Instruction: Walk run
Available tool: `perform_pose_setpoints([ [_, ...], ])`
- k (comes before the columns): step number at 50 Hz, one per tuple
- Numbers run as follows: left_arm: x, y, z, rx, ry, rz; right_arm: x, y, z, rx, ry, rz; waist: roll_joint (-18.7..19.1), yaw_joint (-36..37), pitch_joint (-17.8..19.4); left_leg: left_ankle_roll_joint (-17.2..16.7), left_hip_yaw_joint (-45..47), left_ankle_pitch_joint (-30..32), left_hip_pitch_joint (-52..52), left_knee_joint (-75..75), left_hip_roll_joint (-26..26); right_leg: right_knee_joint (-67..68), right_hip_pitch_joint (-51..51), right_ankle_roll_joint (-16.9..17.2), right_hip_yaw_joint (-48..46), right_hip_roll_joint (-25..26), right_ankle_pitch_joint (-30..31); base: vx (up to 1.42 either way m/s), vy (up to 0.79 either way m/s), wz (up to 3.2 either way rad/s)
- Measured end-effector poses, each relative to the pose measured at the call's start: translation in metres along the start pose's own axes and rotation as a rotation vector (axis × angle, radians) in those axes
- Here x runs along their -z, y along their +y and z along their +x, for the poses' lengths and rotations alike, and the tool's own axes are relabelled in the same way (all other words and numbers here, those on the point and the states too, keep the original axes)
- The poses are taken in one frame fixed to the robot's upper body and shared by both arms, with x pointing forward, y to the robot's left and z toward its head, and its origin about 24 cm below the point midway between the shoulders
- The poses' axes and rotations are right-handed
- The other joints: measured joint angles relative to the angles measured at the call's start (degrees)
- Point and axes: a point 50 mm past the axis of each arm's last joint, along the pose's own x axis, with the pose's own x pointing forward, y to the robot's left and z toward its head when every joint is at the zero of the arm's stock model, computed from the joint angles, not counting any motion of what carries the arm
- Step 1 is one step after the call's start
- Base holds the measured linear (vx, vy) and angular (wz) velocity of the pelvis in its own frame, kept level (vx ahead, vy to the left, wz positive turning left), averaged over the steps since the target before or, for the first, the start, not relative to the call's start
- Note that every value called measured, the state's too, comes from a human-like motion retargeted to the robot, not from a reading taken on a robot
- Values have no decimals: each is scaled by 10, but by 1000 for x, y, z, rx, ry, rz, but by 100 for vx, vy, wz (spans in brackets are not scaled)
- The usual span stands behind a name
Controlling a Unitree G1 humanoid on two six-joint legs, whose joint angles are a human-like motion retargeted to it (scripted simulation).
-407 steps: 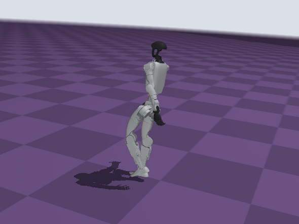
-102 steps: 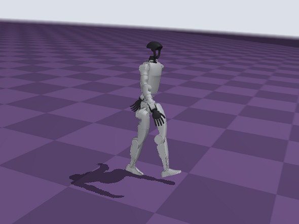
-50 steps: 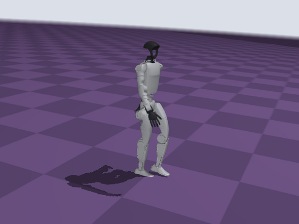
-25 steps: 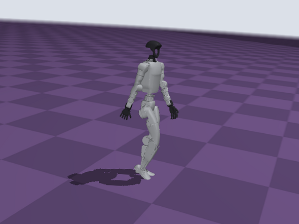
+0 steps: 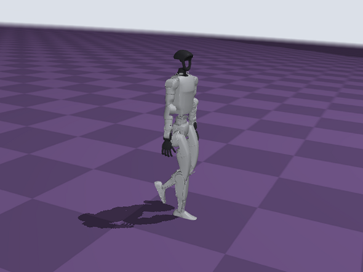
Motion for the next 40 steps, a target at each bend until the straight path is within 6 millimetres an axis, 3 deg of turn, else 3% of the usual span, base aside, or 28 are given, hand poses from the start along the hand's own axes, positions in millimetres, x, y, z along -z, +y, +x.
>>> perform_pose_setpoints([
  [5, 102, -56, -28, 129, 310, -94, -123, -56, -31, 269, -445, -153, -16, 74, 9, 64, 47, -121, -133, -126, -9, -36, 64, -21, 72, 40, -12, 100, -24, -150],
  [8, 148, -80, -52, 226, 478, -110, -169, -85, -62, 404, -628, -190, -1, 114, 17, 116, 29, -122, -167, -306, -8, -45, 111, -35, 82, 75, -38, 107, -11, -81],
  [10, 172, -90, -68, 269, 574, -101, -186, -102, -78, 480, -700, -185, 5, 133, 22, 160, 69, -143, -176, -414, -1, -47, 142, -43, 90, 91, -55, 110, -4, -35],
  [12, 188, -97, -81, 293, 651, -92, -192, -112, -87, 530, -727, -162, -2, 146, 22, 165, 17, -182, -179, -505, -36, -44, 170, -38, 75, 83, -57, 123, 0, -14],
  [15, 200, -100, -91, 309, 721, -107, -184, -111, -81, 534, -700, -121, -13, 155, 16, 179, 49, -190, -166, -527, -42, -23, 203, -16, 54, 73, -9, 122, 2, -10],
  [18, 194, -96, -86, 283, 704, -150, -150, -94, -55, 448, -580, -81, -9, 180, -5, 171, 98, -156, -151, -471, -10, 22, 216, 16, 18, 62, 148, 138, 5, -51],
  [20, 184, -92, -77, 252, 653, -198, -117, -71, -33, 344, -459, -87, -2, 177, -23, 180, 29, -145, -142, -446, -14, 85, 202, 31, -1, 57, 272, 157, 5, -19],
  [22, 163, -82, -62, 219, 575, -247, -74, -43, -14, 219, -290, -110, -17, 148, -17, 191, -26, -184, -115, -410, -54, 285, 139, 41, -1, 38, 310, 140, 3, 66],
  [23, 146, -73, -51, 199, 521, -257, -54, -32, -8, 163, -206, -118, -27, 134, -8, 197, -12, -200, -92, -401, -69, 388, 110, 31, -43, -3, 310, 119, 3, 56],
  [25, 101, -46, -28, 136, 386, -262, -13, -6, -1, 42, -56, -135, 21, 143, -8, 193, 41, -207, -48, -427, 6, 403, 70, 21, -71, 32, 310, 99, 0, 0],
  [28, 9, -2, -1, 32, 89, -200, 46, 26, -3, -110, 118, -150, 44, 139, 2, 184, 6, -228, 7, -451, 10, 400, -11, 42, -32, 95, 237, 97, -9, 61],
  [30, -59, 21, 3, -20, -140, -136, 82, 48, -9, -196, 209, -159, 52, 99, 14, 179, -22, -231, 38, -465, 6, 394, -70, 75, -31, 92, 181, 97, -11, 198],
  [33, -147, 44, -12, -57, -444, -46, 136, 77, -25, -314, 348, -192, 65, 43, 18, 182, -54, -247, 84, -482, 1, 307, -134, 93, -58, 38, 98, 109, -20, 185],
  [35, -196, 60, -30, -76, -607, 2, 166, 91, -38, -383, 443, -214, 57, 16, 18, 180, -70, -263, 116, -490, -14, 206, -156, 109, -80, -20, 92, 90, -23, 105],
  [37, -231, 75, -51, -104, -734, 34, 188, 99, -49, -435, 520, -222, 44, -8, 23, 173, -81, -282, 153, -491, -28, 95, -168, 112, -87, -57, 84, 94, -33, 77],
  [40, -262, 91, -75, -153, -867, 50, 209, 107, -62, -498, 599, -188, 36, -20, 28, 149, -76, -304, 211, -494, -28, -48, -184, 131, -35, -55, 35, 107, -42, 10],
])
